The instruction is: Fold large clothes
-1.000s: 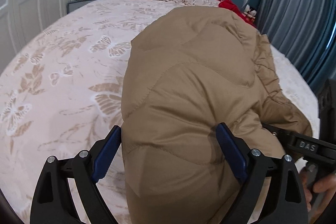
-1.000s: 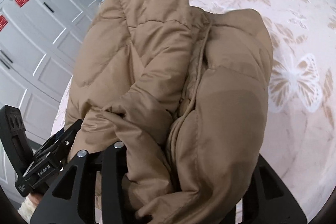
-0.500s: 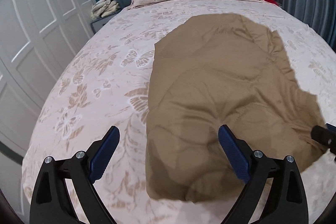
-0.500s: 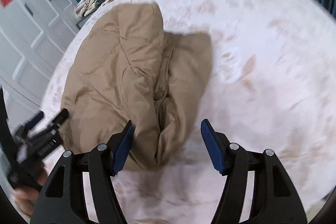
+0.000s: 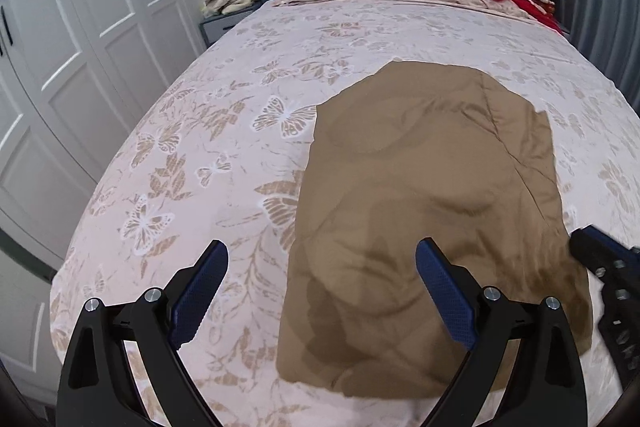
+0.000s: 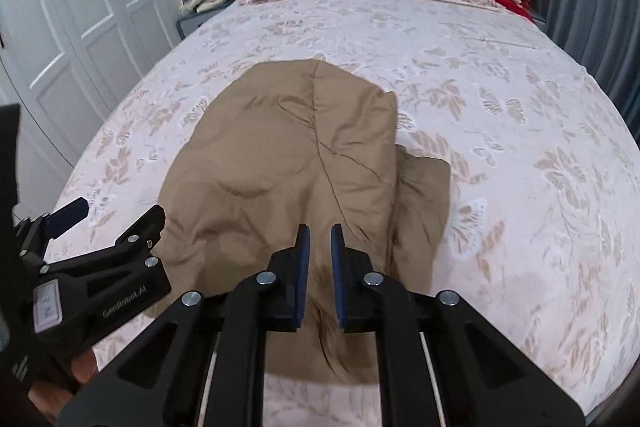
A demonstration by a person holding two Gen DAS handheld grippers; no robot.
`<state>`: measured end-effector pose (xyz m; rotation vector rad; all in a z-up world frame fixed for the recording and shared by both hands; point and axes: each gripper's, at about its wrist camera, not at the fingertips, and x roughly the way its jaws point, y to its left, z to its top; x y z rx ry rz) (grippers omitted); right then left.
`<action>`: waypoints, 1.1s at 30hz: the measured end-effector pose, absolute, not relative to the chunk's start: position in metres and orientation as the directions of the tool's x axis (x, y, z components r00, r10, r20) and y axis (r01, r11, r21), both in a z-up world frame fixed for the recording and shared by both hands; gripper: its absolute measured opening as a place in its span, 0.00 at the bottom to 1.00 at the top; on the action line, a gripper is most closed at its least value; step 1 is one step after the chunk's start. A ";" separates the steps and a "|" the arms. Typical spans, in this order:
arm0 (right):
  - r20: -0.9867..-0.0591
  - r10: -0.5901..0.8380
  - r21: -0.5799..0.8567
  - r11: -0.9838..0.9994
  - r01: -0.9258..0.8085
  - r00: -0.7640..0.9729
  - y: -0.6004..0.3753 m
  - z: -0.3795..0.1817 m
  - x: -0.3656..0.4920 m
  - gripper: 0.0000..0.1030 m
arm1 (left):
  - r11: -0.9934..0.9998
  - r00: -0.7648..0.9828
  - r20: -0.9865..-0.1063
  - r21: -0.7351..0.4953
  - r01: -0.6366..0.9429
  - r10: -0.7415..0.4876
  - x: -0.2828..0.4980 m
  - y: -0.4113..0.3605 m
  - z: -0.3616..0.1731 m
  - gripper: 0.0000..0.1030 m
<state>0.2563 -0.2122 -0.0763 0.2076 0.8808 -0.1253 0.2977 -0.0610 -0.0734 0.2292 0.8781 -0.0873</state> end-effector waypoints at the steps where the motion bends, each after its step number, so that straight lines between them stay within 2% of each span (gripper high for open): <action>1: -0.783 -0.030 0.121 0.973 0.198 0.622 -0.211 -0.080 0.259 0.10 | 0.973 0.631 -0.775 0.162 0.166 0.021 0.301 -0.062 -0.076 0.91; 5: -0.821 -0.049 0.099 0.969 0.226 0.569 -0.216 -0.105 0.279 0.10 | 0.976 0.603 -0.797 0.152 0.154 0.029 0.315 -0.066 -0.090 0.91; 16: -0.854 -0.073 0.056 0.971 0.232 0.515 -0.218 -0.147 0.299 0.09 | 0.982 0.568 -0.823 0.119 0.149 0.013 0.327 -0.070 -0.126 0.95; 26: -0.856 -0.042 0.103 0.963 0.250 0.515 -0.230 -0.174 0.309 0.09 | 0.986 0.565 -0.825 0.072 0.150 -0.025 0.336 -0.071 -0.153 0.95; 33: -0.849 0.009 0.169 0.952 0.257 0.528 -0.242 -0.187 0.315 0.08 | 0.984 0.608 -0.793 0.078 0.158 -0.035 0.337 -0.075 -0.168 0.95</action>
